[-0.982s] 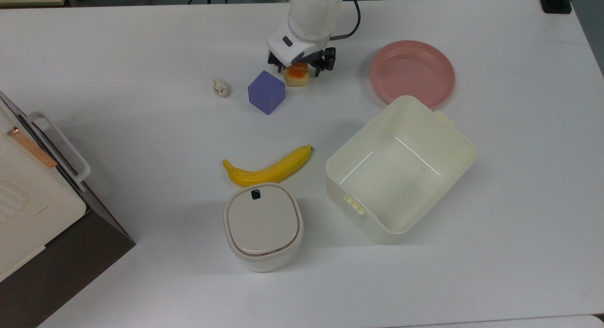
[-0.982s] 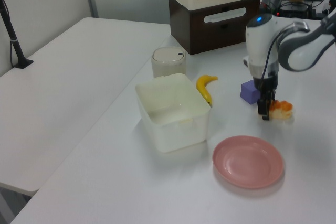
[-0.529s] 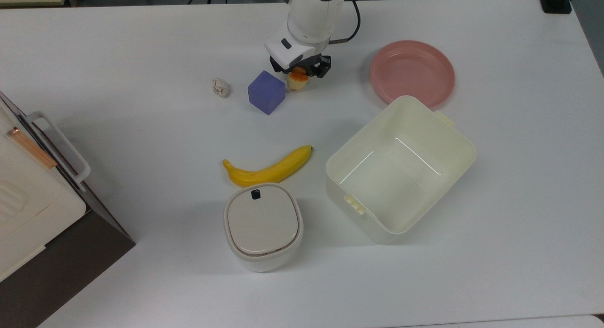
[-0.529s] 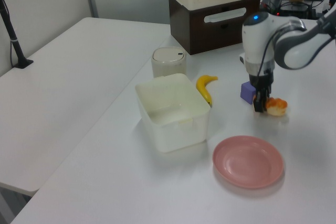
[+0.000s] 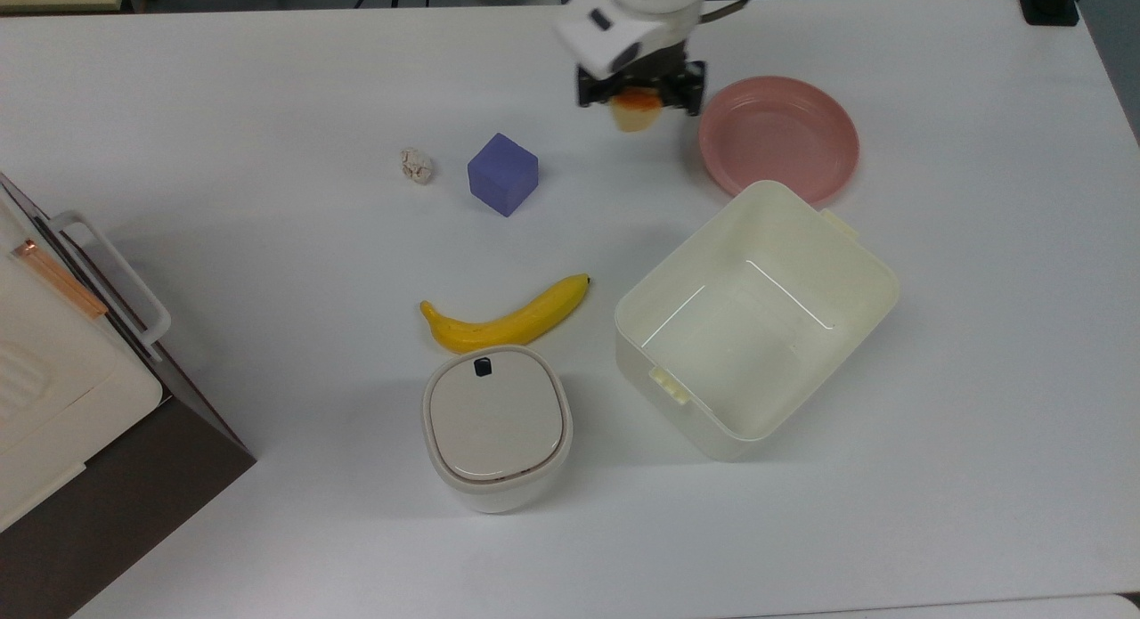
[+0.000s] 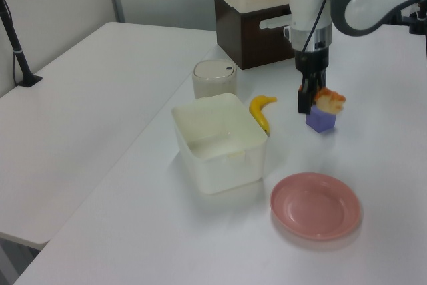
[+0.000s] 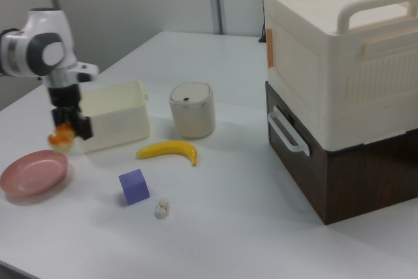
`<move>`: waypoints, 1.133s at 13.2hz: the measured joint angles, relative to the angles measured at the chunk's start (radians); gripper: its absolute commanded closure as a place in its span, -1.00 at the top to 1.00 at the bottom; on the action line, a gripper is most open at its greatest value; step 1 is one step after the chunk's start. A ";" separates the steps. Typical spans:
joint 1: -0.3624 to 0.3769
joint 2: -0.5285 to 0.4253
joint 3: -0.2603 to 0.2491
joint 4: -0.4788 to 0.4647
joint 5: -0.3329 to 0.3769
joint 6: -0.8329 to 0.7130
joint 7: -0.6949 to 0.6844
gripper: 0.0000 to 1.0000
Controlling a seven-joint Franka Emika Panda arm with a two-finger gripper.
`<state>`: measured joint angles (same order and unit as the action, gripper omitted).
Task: Put the bread on a plate
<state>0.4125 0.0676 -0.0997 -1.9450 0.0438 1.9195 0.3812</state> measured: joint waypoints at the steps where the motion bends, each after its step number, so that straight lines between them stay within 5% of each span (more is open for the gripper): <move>1: 0.055 0.012 0.002 0.005 0.004 0.000 0.042 -0.27; 2: 0.095 0.025 0.004 0.008 0.005 0.002 0.076 0.02; 4: 0.195 0.081 0.008 0.028 0.005 0.008 0.179 0.99; 11: 0.255 0.163 -0.004 0.072 0.004 0.018 0.254 1.00; 15: 0.162 0.128 -0.019 0.097 -0.039 -0.037 0.154 1.00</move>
<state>0.5744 0.1955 -0.1190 -1.8483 0.0045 1.8825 0.5356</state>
